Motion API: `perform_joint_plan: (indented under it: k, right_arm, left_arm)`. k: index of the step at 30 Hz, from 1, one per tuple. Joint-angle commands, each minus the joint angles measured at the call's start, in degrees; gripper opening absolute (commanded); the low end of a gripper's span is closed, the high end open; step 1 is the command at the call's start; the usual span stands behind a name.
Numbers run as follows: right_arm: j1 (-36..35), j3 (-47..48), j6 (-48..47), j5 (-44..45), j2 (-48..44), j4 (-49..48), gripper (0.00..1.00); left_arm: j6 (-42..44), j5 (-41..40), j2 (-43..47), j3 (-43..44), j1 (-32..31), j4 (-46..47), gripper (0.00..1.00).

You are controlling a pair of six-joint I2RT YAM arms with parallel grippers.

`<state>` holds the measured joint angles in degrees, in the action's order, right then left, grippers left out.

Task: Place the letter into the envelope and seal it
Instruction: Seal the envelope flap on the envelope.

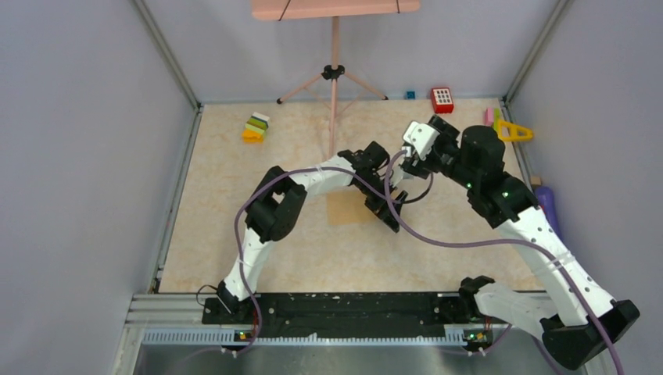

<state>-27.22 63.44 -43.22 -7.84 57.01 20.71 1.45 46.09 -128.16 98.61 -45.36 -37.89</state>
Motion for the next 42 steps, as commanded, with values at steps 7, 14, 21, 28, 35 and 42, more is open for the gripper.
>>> perform_joint_plan:
  k: [7, 14, 21, 28, 35, 42]
  right_arm:
    - [-1.8, 7.0, -8.7, -24.9, 1.2, 19.6, 0.72]
    - [-9.6, -2.4, -15.2, -21.3, 4.4, 14.9, 0.69]
    - [-17.1, -21.5, -26.0, -0.3, 12.4, -14.3, 0.74]
    - [-22.3, -24.8, -26.7, 3.4, 20.7, -27.6, 0.77]
    - [-26.4, -24.8, -25.2, 4.8, 28.2, -31.7, 0.77]
    - [-29.3, -25.0, -22.1, 4.6, 31.7, -34.7, 0.77]
  left_arm:
    - [4.2, 5.0, 10.2, 1.1, 4.5, 1.0, 0.98]
    - [13.1, -0.1, 17.8, -2.2, 15.0, -10.8, 0.98]
    - [12.8, -4.3, 24.2, -14.6, 27.5, -5.3, 0.98]
    - [8.7, -8.3, 26.1, -16.0, 33.1, -1.7, 0.98]
    - [6.7, -10.3, 28.5, -18.8, 36.2, 0.9, 0.98]
    - [5.0, -10.9, 28.8, -19.5, 38.1, 1.6, 0.99]
